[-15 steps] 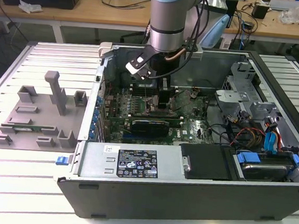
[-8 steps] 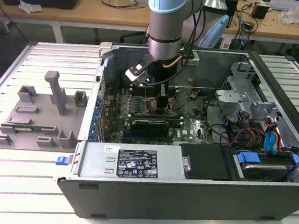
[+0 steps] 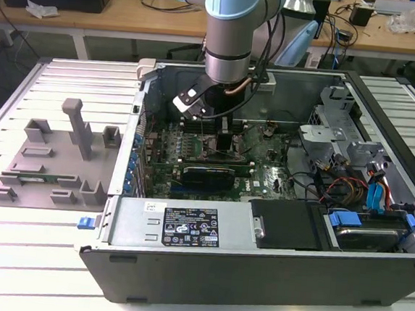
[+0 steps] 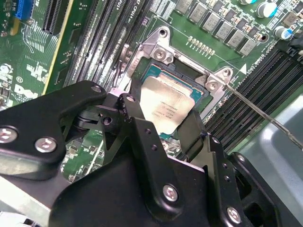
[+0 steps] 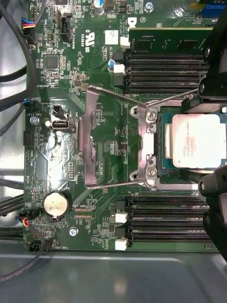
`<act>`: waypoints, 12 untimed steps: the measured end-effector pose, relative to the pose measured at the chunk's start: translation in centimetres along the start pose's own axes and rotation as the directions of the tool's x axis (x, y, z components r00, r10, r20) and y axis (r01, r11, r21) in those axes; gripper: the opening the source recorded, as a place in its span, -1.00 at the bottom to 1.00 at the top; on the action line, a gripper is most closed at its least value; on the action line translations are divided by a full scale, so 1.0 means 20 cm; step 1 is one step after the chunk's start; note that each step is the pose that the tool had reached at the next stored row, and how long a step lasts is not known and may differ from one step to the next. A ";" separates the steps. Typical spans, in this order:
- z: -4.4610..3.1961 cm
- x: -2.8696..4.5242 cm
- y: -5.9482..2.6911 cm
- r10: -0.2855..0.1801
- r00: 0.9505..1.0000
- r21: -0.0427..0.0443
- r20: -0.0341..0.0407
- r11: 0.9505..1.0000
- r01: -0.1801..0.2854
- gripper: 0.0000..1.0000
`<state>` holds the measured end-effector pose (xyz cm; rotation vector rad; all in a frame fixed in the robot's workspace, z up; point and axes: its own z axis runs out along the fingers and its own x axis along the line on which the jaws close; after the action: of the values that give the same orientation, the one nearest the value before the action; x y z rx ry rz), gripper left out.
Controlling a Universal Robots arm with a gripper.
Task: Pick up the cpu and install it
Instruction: 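Place the cpu into insertion slot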
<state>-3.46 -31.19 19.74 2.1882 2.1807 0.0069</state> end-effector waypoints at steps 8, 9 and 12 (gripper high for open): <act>0.005 0.001 0.000 0.001 1.000 0.000 0.000 1.000 -0.001 0.09; 0.005 0.001 0.000 0.001 1.000 0.000 0.000 1.000 -0.001 0.09; 0.006 0.001 0.000 0.002 1.000 -0.001 -0.001 1.000 -0.002 0.11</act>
<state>-3.46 -31.17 19.61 2.1900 2.1792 0.0086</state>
